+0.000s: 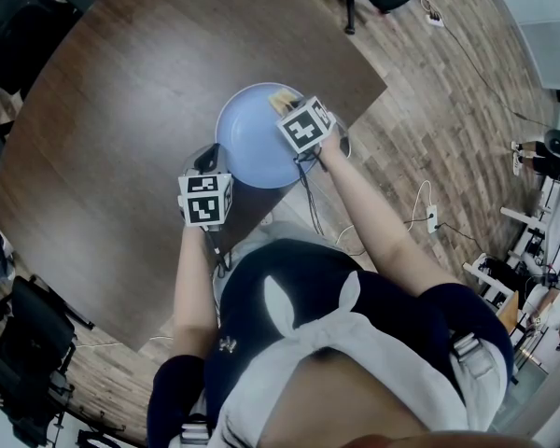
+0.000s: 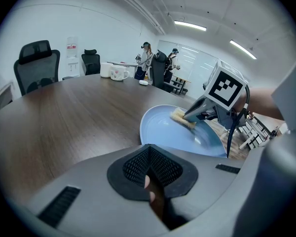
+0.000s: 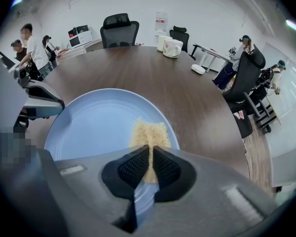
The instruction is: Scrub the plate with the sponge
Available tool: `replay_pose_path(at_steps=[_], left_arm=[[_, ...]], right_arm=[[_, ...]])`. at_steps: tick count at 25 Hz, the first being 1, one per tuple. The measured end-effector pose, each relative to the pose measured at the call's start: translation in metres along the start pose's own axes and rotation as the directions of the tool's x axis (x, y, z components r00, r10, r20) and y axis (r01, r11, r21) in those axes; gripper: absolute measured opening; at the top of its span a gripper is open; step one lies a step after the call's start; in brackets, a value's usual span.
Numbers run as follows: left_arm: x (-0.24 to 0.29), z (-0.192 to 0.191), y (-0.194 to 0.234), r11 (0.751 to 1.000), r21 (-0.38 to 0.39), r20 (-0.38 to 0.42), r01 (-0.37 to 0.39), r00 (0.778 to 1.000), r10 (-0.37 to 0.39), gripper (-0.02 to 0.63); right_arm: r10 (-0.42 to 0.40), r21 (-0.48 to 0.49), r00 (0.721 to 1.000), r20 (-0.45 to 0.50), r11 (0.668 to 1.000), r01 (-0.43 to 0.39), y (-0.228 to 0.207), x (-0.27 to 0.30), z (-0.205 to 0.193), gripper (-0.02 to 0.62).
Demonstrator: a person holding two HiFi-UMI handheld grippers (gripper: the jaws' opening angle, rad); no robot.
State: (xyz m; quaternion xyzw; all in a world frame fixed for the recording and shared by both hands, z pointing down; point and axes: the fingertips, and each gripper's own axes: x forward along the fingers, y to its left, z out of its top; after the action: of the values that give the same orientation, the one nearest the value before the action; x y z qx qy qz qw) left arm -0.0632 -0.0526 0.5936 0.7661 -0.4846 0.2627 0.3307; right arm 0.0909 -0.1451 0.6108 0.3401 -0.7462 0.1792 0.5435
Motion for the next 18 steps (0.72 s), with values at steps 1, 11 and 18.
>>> replay_pose_path(at_steps=[1,11,18], left_arm=[[0.0,0.0,0.0,1.0,-0.001,0.001,0.0,1.0,0.0,0.006],[0.001,-0.001,0.001,1.0,0.006,-0.004,-0.004,1.0,0.005,0.006],[0.0,-0.002,0.0,1.0,0.003,0.0,-0.008,1.0,0.008,0.006]], right_arm=[[0.0,0.001,1.0,-0.002,1.0,0.0,0.0,0.0,-0.001,0.023],[0.001,0.04,1.0,-0.019,0.999,0.0,-0.004,0.0,-0.009,0.023],[0.013,0.06,1.0,-0.021,0.998,-0.012,-0.001,-0.004,-0.017,0.023]])
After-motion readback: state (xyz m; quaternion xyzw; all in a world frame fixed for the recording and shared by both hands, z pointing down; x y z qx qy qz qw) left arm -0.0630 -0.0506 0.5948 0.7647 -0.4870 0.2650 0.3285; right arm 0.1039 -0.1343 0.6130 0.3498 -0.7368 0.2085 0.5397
